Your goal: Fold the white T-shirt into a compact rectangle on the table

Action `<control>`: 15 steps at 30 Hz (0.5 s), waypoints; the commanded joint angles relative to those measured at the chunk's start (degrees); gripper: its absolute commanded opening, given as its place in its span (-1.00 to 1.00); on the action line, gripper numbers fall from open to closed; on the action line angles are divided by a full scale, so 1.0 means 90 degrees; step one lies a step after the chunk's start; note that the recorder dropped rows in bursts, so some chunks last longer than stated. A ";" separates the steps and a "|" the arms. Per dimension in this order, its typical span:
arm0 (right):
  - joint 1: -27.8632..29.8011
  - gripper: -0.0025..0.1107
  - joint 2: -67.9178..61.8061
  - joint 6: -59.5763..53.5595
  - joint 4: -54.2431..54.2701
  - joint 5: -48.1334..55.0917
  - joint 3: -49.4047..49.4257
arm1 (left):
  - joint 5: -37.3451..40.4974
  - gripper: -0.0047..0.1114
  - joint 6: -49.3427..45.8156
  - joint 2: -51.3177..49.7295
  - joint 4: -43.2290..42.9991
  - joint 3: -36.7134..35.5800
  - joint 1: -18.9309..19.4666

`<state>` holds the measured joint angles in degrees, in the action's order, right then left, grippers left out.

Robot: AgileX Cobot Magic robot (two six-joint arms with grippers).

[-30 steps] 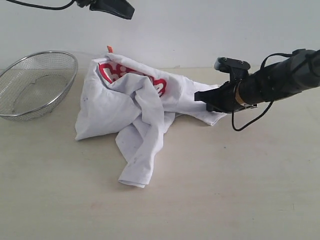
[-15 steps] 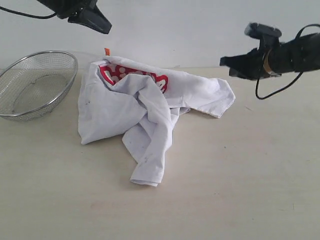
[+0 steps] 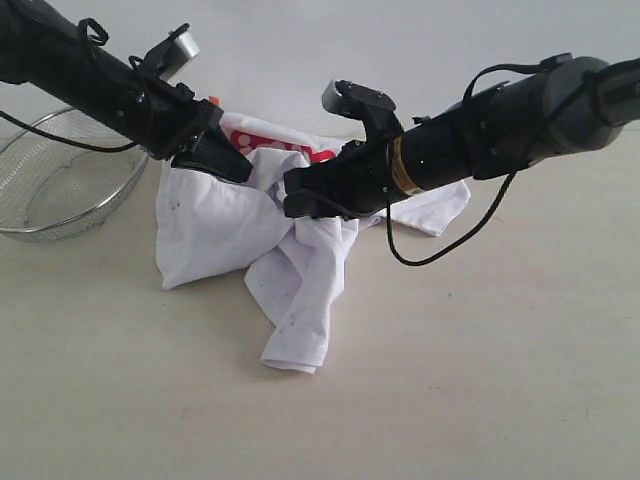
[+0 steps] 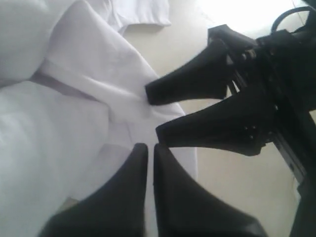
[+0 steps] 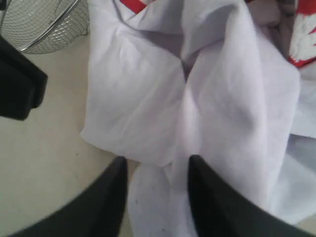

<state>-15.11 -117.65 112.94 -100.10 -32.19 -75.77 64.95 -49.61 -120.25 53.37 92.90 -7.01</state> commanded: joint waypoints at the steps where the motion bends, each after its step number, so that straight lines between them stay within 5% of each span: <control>1: -0.0001 0.18 0.0065 0.0336 0.0017 0.0021 0.0036 | 0.0514 -0.84 0.0138 0.0067 0.0139 -0.0036 -0.0028; 5: -0.0014 -0.35 0.0025 0.0199 0.0017 -0.0108 0.0105 | 0.0557 -0.84 0.0197 0.0283 0.0139 -0.0343 -0.0028; 11: -0.0030 0.00 0.0025 0.0022 0.0017 0.0070 0.0397 | 0.0091 -0.84 0.0197 0.0585 0.0139 -0.1044 -0.0040; 15: -0.0039 -0.11 0.0047 0.0055 0.0017 -0.0441 0.0421 | -0.0590 -0.84 0.0375 0.0395 0.0085 -0.1298 -0.0067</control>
<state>-15.38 -117.65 113.99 -99.98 -33.08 -72.27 64.05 -47.81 -115.74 53.87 82.66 -7.32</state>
